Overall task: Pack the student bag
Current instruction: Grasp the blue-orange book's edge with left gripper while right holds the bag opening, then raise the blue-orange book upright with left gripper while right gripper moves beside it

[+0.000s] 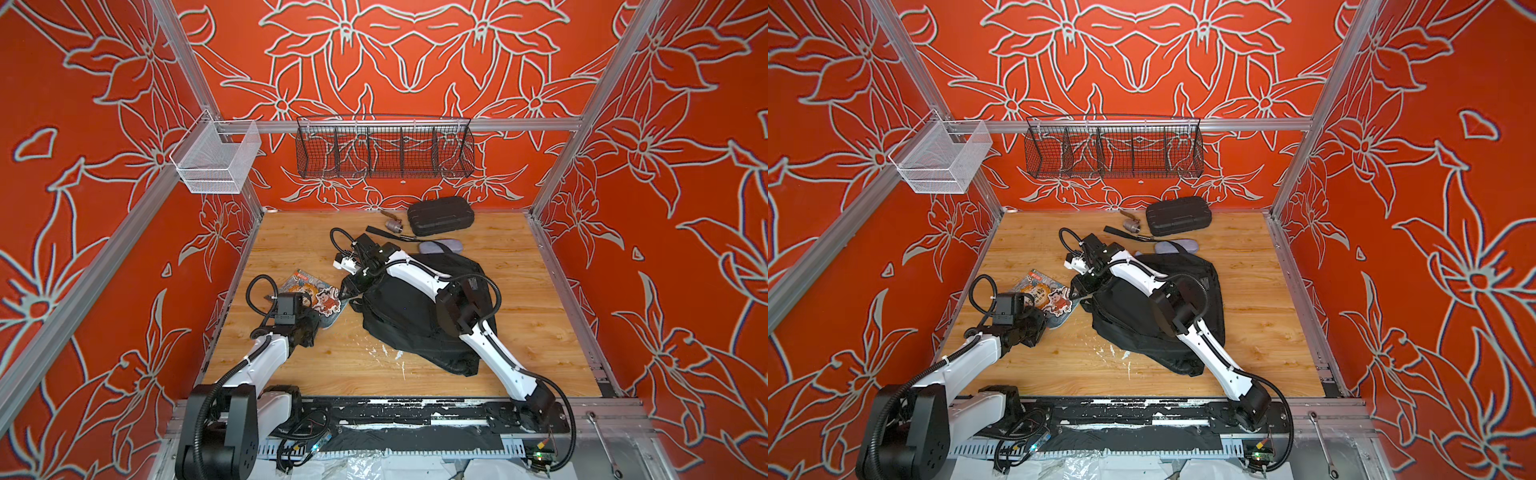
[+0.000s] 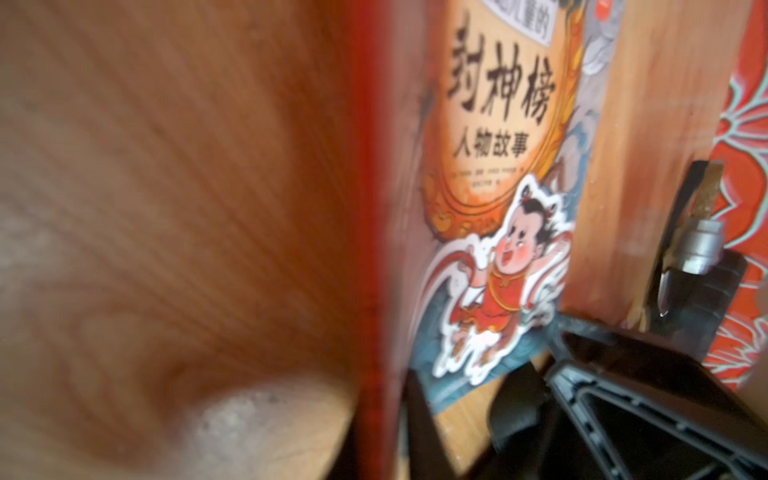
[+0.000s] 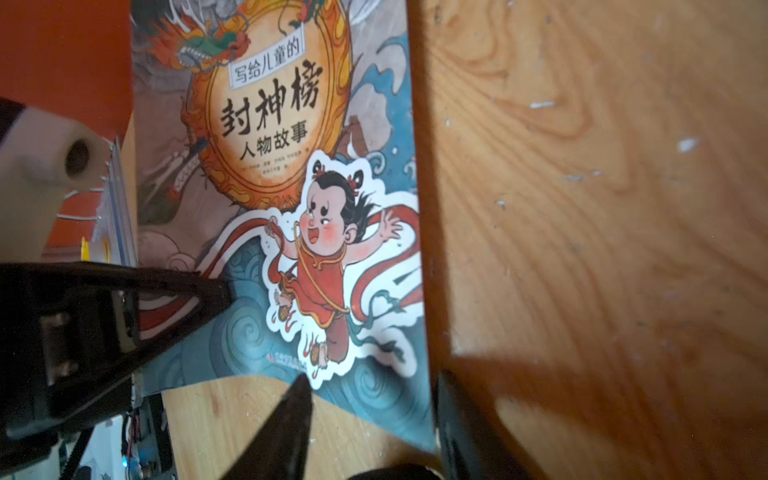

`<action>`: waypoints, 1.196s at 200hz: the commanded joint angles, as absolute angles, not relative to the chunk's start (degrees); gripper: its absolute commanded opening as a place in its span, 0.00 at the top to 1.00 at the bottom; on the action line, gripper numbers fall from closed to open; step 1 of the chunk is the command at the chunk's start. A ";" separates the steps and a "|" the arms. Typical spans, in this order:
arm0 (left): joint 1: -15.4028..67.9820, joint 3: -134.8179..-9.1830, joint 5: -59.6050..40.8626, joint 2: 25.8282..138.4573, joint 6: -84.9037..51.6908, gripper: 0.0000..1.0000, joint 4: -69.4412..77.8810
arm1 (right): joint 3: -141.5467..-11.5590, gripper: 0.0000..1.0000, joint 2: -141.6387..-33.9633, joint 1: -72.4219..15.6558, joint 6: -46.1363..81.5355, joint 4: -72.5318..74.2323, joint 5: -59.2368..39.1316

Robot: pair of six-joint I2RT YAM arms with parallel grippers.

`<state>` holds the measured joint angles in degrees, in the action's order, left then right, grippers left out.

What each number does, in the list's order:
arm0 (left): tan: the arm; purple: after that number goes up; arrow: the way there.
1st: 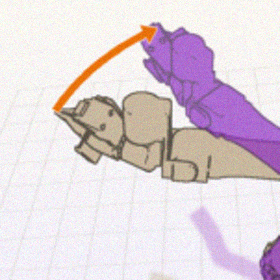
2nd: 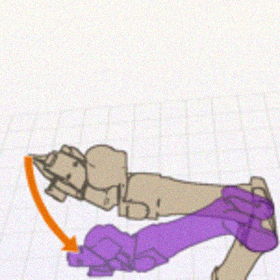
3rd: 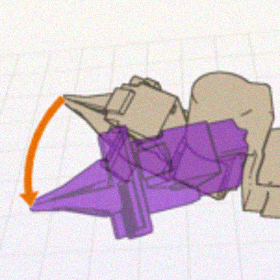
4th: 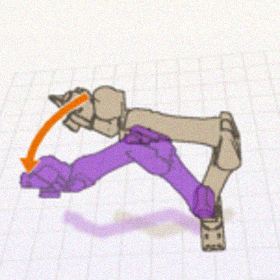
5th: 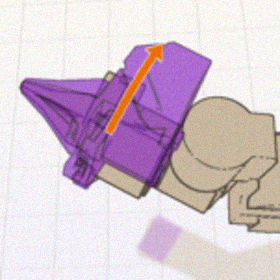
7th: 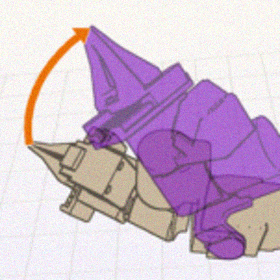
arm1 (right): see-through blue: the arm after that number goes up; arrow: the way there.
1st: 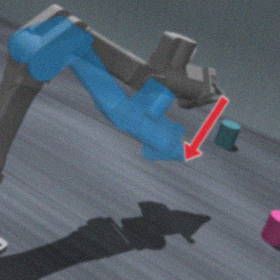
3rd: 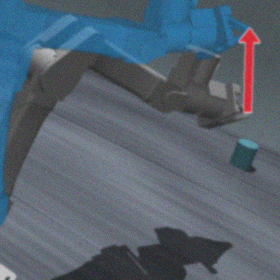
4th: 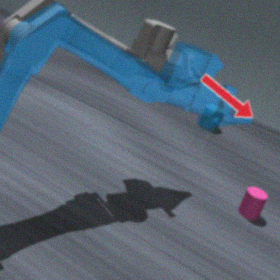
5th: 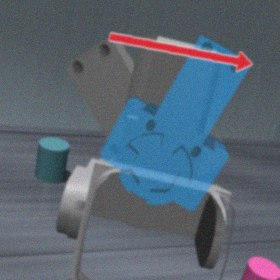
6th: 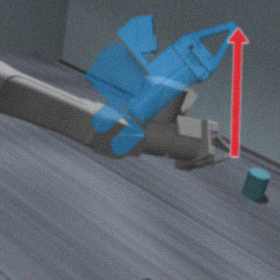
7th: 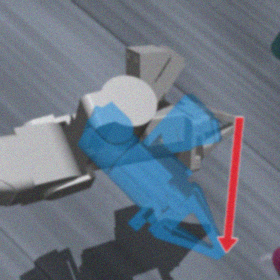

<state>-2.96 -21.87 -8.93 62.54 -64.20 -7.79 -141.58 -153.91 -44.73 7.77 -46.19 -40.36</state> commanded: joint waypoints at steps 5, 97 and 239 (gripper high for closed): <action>-3.08 -25.10 -8.47 59.14 -64.73 1.00 -8.99 | -139.88 0.39 -147.85 -43.10 17.65 -42.52 -42.33; -3.03 -44.91 -12.66 57.55 -64.84 1.00 -4.52 | -114.31 0.26 -123.01 -38.23 54.12 -6.41 -45.60; 4.52 -54.46 -13.40 66.15 -66.00 1.00 9.46 | -95.73 0.23 -117.49 -39.39 81.27 23.84 -38.54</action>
<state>4.14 -52.93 -13.96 67.40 -66.85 5.67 -98.50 -120.11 -39.13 76.62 16.78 -41.17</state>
